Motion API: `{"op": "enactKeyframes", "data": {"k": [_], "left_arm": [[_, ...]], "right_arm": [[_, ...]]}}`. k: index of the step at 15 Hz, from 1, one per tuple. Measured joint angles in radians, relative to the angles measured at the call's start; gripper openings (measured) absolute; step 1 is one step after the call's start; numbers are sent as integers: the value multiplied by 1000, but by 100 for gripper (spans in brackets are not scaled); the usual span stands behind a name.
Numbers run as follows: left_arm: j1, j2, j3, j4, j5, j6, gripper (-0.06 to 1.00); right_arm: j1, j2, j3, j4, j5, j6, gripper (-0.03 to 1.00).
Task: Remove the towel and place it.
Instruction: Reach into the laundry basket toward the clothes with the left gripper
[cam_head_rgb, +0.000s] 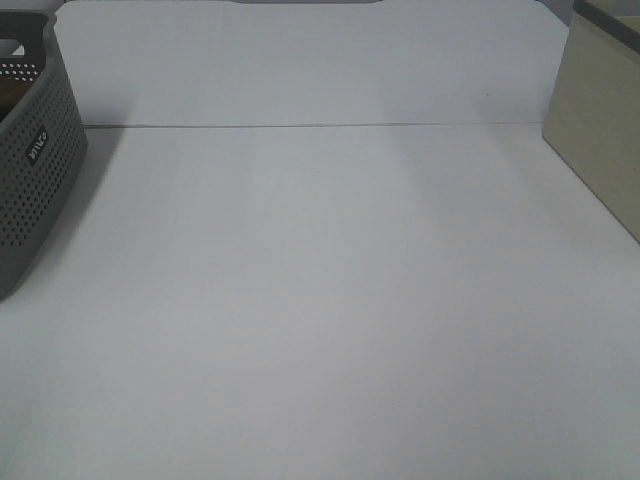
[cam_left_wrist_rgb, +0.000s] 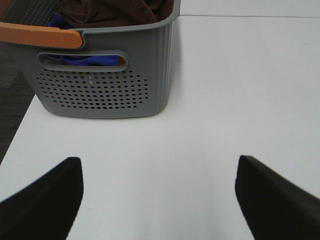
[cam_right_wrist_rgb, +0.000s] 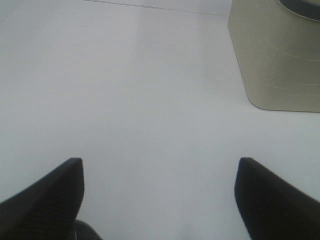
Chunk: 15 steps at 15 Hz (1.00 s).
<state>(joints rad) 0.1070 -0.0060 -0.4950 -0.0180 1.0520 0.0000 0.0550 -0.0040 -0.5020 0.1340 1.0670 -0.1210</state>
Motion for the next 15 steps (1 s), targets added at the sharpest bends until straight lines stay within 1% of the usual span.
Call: {"op": "enactKeyframes", "data": {"k": [15], "left_arm": [[0,0,0,0,0,0,76]], "right_arm": [[0,0,0,0,0,0,79]]}}
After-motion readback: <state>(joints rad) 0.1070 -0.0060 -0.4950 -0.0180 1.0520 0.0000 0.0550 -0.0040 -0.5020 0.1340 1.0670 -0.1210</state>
